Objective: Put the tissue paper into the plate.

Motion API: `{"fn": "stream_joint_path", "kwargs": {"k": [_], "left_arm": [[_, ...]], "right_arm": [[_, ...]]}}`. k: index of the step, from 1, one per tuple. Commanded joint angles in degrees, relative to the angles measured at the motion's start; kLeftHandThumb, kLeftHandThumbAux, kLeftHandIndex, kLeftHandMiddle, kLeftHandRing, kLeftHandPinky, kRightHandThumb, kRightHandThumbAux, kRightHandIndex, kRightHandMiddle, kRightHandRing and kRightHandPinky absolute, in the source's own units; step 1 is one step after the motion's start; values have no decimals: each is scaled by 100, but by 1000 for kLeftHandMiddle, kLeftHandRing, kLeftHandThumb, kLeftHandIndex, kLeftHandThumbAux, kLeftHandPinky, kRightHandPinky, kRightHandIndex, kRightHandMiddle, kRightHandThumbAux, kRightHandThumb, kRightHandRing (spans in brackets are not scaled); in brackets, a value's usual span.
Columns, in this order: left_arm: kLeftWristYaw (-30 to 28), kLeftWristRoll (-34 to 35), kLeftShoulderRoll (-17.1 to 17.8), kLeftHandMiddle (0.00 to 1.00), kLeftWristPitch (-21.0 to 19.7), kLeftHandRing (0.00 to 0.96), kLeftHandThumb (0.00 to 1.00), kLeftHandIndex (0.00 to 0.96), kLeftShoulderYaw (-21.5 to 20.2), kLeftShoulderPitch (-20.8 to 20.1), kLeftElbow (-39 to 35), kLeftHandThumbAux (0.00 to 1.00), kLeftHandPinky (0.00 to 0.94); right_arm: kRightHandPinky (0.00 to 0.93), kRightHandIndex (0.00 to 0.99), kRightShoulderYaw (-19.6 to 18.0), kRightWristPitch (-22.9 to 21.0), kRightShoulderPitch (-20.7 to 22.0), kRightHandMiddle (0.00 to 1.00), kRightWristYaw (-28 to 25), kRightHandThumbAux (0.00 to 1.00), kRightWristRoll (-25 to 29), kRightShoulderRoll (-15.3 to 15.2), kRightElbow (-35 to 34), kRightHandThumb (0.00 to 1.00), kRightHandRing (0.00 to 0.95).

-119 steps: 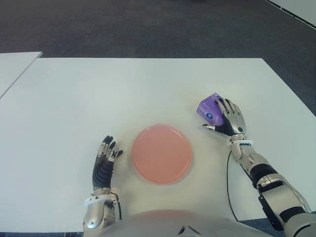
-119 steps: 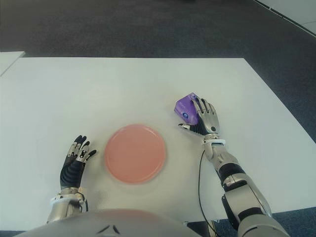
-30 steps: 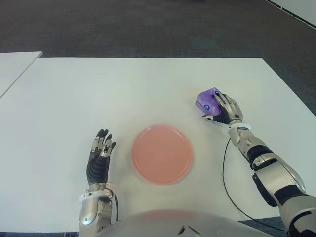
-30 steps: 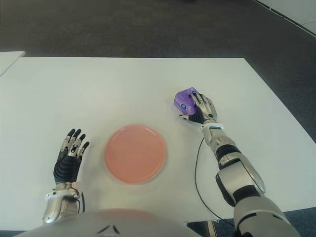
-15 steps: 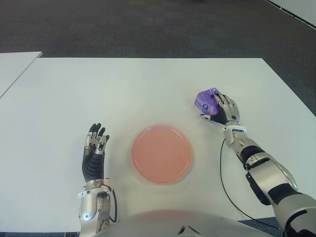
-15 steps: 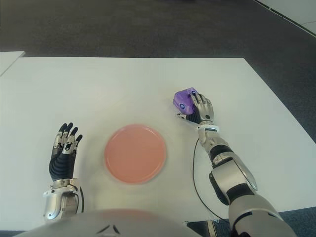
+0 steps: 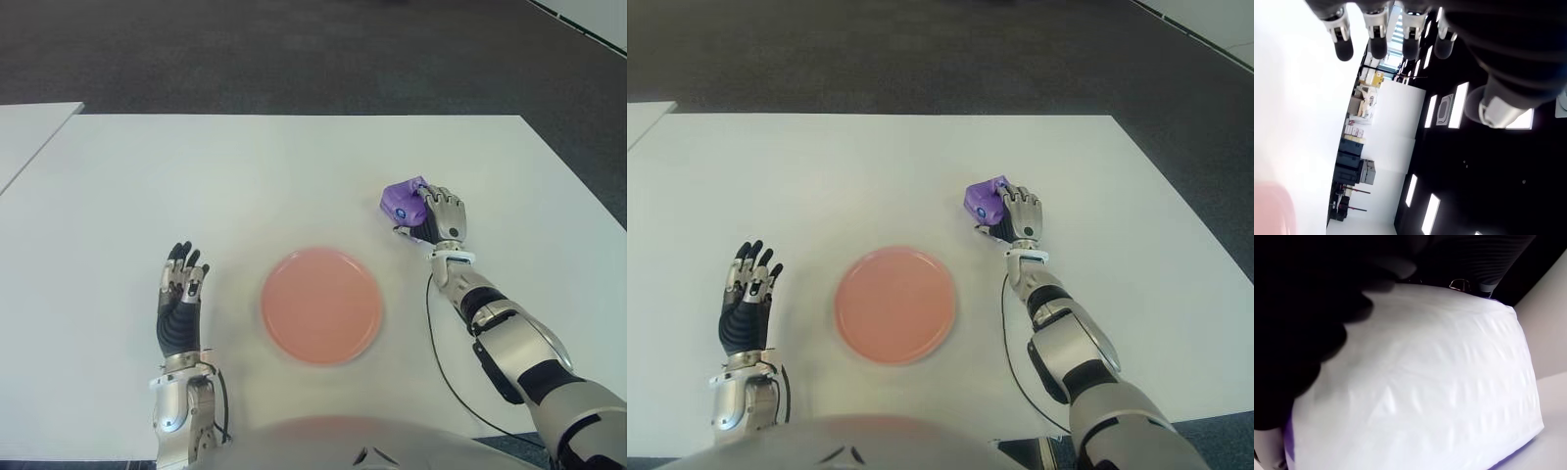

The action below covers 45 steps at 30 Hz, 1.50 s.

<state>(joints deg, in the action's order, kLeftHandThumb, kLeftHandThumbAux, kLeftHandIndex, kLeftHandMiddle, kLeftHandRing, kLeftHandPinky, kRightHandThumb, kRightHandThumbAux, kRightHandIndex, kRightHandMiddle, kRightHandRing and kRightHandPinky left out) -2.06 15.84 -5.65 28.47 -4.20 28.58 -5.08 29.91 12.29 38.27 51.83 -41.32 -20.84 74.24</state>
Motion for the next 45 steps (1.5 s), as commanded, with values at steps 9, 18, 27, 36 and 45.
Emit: {"fn": "stream_joint_path", "kwargs": {"k": [9, 18, 27, 36, 45], "left_arm": [[-224, 69, -58, 0, 431, 0, 3, 49, -205, -342, 536, 480, 0], [-169, 115, -104, 0, 573, 0, 0, 53, -281, -470, 698, 468, 0], [-155, 88, -90, 0, 887, 0, 0, 47, -335, -617, 1005, 459, 0], [-114, 91, -122, 2, 1050, 0, 0, 60, -418, -692, 1161, 470, 0], [-133, 31, -100, 2, 1314, 0, 0, 66, -468, -758, 1380, 471, 3]], "right_arm": [[846, 440, 25, 197, -182, 863, -60, 706, -11, 152, 181, 746, 857], [849, 440, -2, 209, -169, 870, 42, 706, 9, 143, 188, 746, 864], [858, 440, -10, 180, -162, 875, 77, 707, 1, 158, 195, 747, 871], [855, 440, -16, 200, -130, 876, 245, 707, -14, 169, 212, 748, 873], [855, 440, -181, 188, 117, 877, 420, 707, 109, 398, 170, 749, 873]]}}
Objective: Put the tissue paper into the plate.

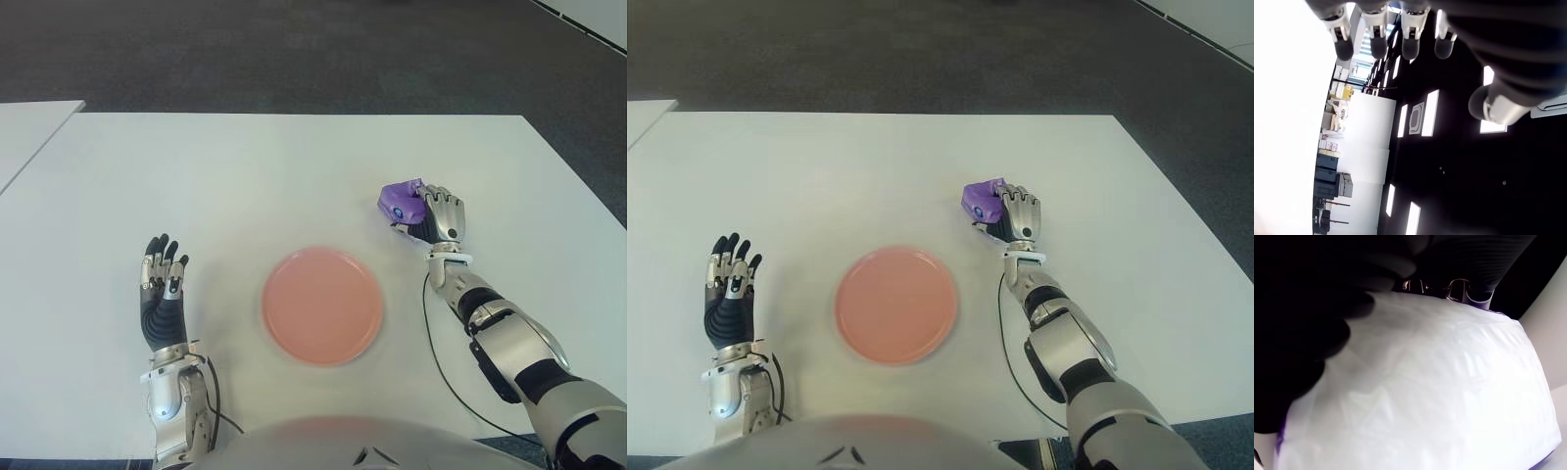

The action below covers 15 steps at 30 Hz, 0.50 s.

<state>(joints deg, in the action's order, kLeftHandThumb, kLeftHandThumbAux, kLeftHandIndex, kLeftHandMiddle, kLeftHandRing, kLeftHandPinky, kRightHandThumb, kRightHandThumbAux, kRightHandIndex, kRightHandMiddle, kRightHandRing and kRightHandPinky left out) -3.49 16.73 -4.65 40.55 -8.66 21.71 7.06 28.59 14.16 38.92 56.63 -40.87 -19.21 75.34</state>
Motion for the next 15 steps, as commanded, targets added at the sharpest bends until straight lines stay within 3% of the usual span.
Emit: {"fn": "stream_joint_path", "kwargs": {"k": [1, 8, 15], "left_arm": [[4, -68, -192, 2, 130, 0, 0, 68, -20, -73, 182, 471, 4], [16, -93, -191, 4, 174, 0, 0, 73, 9, -62, 211, 468, 10], [69, -201, -248, 4, 207, 0, 0, 77, 54, -2, 206, 468, 3]], "right_arm": [[854, 440, -77, 12, 97, 877, -48, 707, 88, 266, 34, 749, 873], [856, 440, -127, 162, 207, 877, 5, 707, 93, 239, -59, 749, 872], [856, 440, -68, 356, 344, 874, -139, 707, -11, -46, -193, 749, 871]]}}
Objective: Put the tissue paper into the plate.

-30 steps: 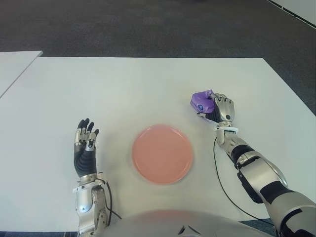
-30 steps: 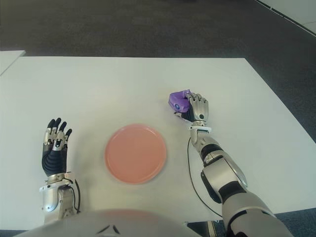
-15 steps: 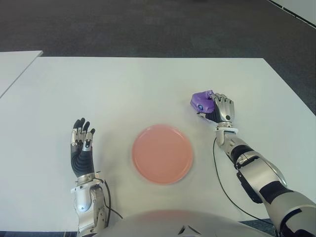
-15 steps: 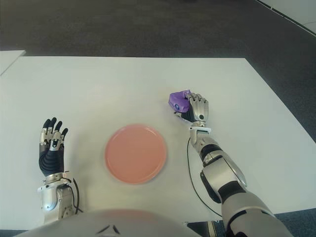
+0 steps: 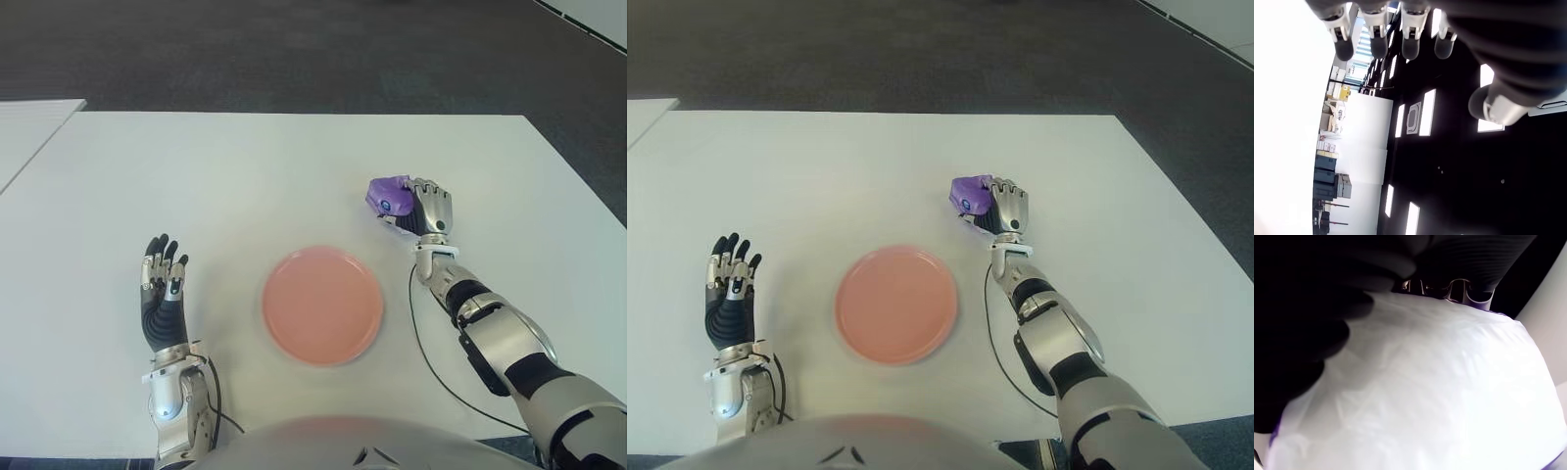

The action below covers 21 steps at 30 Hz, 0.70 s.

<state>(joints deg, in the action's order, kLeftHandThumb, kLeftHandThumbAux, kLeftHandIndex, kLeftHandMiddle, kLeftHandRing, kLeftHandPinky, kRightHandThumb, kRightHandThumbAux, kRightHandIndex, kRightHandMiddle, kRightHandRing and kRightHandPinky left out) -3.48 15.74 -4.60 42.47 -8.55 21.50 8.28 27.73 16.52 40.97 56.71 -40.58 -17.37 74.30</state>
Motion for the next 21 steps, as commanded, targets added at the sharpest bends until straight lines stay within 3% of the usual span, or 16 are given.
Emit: {"fn": "stream_joint_path", "kwargs": {"k": [1, 21], "left_arm": [[68, -117, -261, 3, 22, 0, 0, 76, 52, 30, 83, 467, 2], [83, -217, -313, 2, 269, 0, 0, 87, 98, 14, 322, 476, 1]], "right_arm": [[855, 440, 25, 133, 160, 872, -182, 707, -55, -277, -119, 749, 869], [840, 441, 252, 315, 147, 859, -451, 706, -476, -883, -1075, 751, 856]]}}
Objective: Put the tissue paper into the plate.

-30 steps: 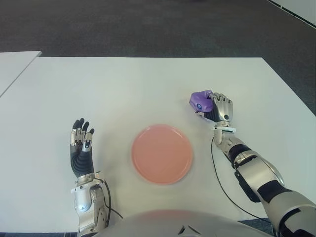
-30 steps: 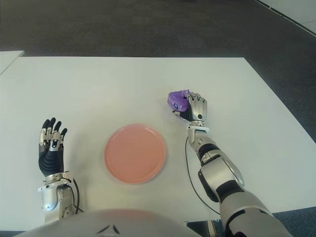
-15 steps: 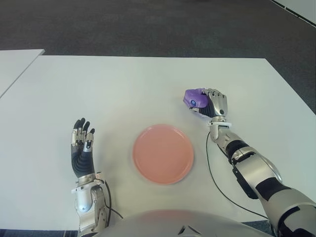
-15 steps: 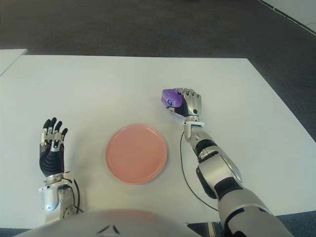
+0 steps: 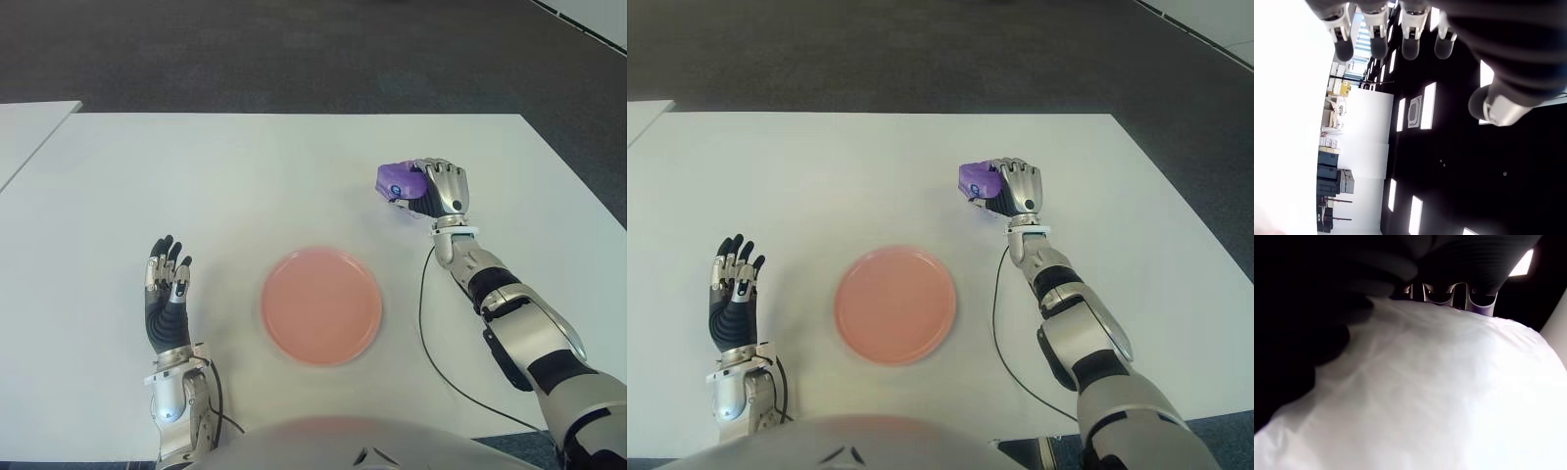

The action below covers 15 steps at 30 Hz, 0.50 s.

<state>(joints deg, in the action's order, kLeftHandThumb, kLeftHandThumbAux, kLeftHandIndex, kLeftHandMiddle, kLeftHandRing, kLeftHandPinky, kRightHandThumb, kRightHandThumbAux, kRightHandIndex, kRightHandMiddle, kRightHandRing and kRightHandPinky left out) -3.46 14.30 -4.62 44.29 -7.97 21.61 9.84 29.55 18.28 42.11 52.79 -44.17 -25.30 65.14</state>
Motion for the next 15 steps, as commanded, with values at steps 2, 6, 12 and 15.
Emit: {"fn": "stream_joint_path", "kwargs": {"k": [2, 6, 12, 15], "left_arm": [[75, -93, -310, 2, 145, 0, 0, 90, 42, -7, 201, 476, 0], [51, -109, -305, 5, 206, 0, 0, 97, 71, -24, 242, 475, 0], [70, -140, -299, 6, 191, 0, 0, 100, 90, -13, 242, 473, 0], [112, -167, -310, 4, 150, 0, 0, 97, 80, -9, 240, 471, 0]], "right_arm": [[838, 441, 74, 153, 23, 859, -81, 706, -146, -132, -233, 751, 856], [839, 441, 116, 167, -12, 857, -98, 706, -260, -239, -453, 751, 854], [847, 441, 123, 198, -143, 859, -104, 706, -384, -358, -855, 752, 855], [852, 441, 111, 268, -210, 863, -138, 706, -398, -390, -1012, 751, 858]]}}
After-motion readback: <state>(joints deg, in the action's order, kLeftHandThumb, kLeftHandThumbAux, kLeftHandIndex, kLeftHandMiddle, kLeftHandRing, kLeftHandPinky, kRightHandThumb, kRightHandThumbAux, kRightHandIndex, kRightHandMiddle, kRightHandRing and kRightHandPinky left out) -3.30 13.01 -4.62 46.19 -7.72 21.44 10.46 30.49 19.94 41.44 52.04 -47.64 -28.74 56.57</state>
